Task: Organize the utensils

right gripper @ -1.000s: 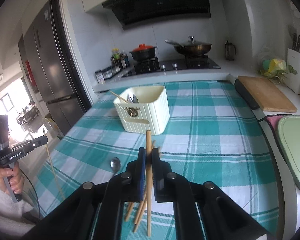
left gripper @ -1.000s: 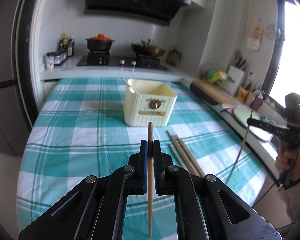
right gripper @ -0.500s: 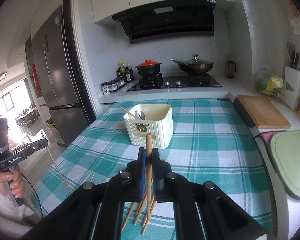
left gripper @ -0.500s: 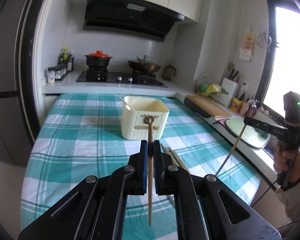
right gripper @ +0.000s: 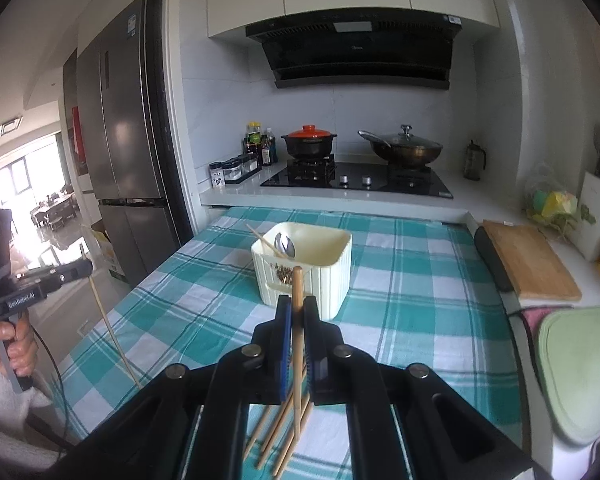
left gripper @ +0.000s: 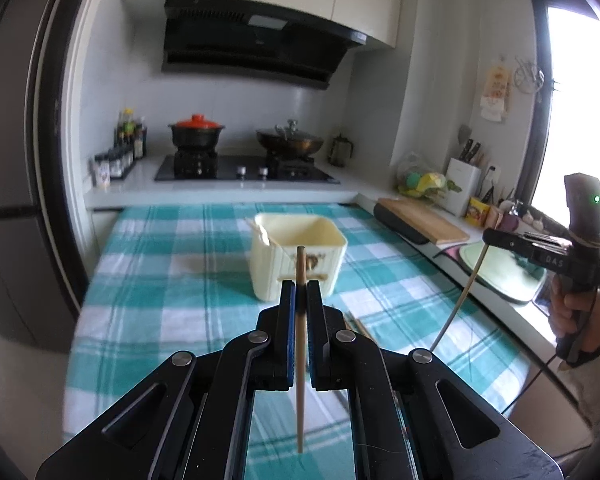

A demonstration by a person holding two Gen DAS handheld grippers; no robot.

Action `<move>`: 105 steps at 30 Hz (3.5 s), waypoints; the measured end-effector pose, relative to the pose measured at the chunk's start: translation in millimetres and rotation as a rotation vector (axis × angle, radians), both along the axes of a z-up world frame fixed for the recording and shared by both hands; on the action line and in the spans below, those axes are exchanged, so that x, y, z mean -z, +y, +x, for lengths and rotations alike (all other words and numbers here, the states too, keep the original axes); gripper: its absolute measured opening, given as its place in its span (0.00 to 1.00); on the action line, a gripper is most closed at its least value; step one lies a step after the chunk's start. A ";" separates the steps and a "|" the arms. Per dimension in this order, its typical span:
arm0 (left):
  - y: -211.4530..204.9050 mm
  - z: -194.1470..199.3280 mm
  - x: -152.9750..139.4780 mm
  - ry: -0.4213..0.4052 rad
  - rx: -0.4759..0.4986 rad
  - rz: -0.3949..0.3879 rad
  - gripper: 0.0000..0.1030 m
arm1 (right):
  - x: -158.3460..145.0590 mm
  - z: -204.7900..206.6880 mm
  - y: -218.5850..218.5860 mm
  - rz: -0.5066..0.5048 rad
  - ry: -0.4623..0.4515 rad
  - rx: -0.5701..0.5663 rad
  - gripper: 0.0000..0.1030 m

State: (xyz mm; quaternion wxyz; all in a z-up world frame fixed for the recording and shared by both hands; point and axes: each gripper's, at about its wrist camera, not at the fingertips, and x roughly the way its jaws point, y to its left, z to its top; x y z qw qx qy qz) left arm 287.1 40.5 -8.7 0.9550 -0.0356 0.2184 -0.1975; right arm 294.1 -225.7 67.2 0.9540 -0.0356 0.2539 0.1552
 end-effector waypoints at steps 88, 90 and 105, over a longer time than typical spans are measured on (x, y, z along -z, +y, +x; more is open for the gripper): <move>-31.4 60.7 207.6 0.443 -0.244 0.198 0.88 | 226.9 13.0 -51.9 -0.101 0.367 0.250 0.53; -32.1 61.0 209.3 0.450 -0.251 0.205 0.88 | 227.2 9.1 -52.4 -0.102 0.350 0.256 0.53; -30.7 64.6 213.0 0.469 -0.267 0.207 0.96 | 229.2 6.9 -53.4 -0.110 0.337 0.268 0.53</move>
